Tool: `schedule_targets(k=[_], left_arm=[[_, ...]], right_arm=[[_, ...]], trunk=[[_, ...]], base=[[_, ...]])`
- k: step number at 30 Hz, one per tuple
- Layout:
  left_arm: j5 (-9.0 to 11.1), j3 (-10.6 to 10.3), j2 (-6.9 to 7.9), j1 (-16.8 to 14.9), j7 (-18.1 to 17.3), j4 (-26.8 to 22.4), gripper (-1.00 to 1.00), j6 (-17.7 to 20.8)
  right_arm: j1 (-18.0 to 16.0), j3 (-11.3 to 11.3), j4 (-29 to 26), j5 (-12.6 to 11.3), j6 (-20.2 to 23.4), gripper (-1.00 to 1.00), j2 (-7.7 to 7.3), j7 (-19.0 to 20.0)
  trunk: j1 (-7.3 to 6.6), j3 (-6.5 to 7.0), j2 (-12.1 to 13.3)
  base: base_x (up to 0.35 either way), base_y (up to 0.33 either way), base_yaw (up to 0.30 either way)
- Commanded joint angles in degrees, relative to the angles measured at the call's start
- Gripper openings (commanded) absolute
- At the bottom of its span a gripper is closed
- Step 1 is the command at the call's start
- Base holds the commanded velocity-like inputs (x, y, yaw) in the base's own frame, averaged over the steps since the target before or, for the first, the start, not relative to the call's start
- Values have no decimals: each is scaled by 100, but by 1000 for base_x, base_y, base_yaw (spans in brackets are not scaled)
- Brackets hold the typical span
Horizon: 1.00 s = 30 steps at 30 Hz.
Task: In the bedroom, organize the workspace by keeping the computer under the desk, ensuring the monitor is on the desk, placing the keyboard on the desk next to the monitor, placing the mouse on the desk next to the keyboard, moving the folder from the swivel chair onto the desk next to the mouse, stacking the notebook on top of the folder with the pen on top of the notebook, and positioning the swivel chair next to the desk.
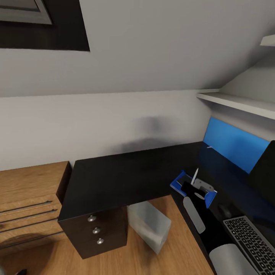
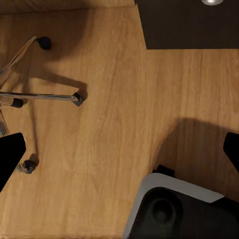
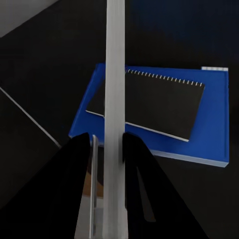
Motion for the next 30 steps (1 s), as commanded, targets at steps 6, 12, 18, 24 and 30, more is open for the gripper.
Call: schedule_targets(k=[6,12,18,24,30], left_arm=[[53,-54,-3,-3,-37,719,100,-635],[49,-53,-6,-3,-200,1037,100,-891],[51,-52,-12,-3,-363,1112,100,-947],[40,-52,-75,-3,-396,1148,100,-966],[44,-54,-103,-3,-402,1165,100,-969]], right_arm=[[-16,0,330,-22,30,-100,-45,-25],[-138,-5,621,-25,31,-100,-98,-22],[-1064,-13,2187,-49,-354,-100,-125,82],[-2039,-14,3992,-63,-1228,-100,-140,558],[-2358,-88,4680,-97,-1476,-100,-224,742]], trunk=[[4,-11,-12],[4,-11,-12],[4,-11,-12],[4,-11,-12],[4,-11,-12]], base=[[189,0,0],[260,0,0],[134,0,0],[181,0,0],[232,0,0]])
